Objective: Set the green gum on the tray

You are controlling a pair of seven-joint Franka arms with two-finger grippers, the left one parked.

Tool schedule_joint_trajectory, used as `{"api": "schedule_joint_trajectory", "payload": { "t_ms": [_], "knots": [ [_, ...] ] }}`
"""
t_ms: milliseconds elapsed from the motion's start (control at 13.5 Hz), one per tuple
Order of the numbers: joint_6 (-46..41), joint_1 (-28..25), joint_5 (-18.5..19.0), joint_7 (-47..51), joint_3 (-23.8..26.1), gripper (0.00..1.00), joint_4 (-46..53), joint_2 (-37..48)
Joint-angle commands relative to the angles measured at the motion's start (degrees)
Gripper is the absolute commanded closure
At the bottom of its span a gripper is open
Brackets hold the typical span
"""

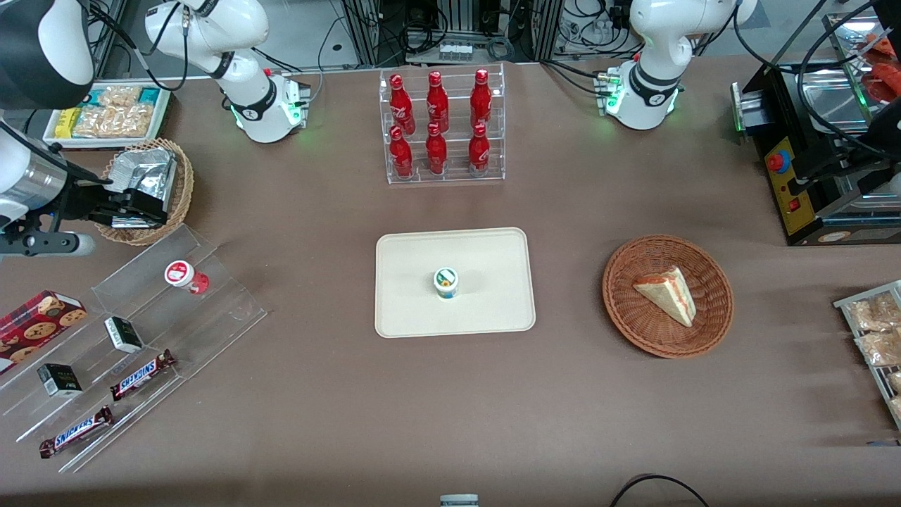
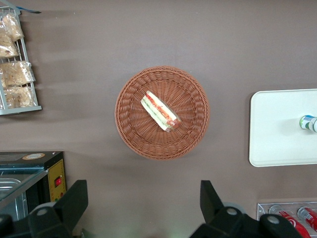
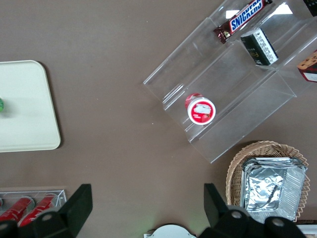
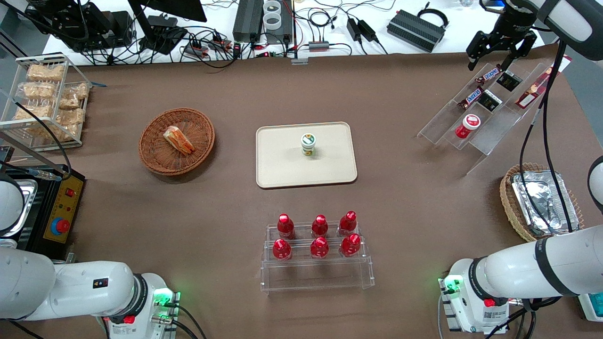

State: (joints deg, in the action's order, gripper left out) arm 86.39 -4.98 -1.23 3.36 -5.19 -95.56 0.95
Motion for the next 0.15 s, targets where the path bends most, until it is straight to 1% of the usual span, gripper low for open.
{"api": "schedule_joint_trajectory", "payload": {
  "t_ms": [0,74],
  "knots": [
    [-2.09,2.08,-0.44,0.16,0.97,0.00,-0.60,1.95],
    [-2.80,2.08,-0.44,0.25,0.88,0.00,-0.25,2.04]
  ]
}}
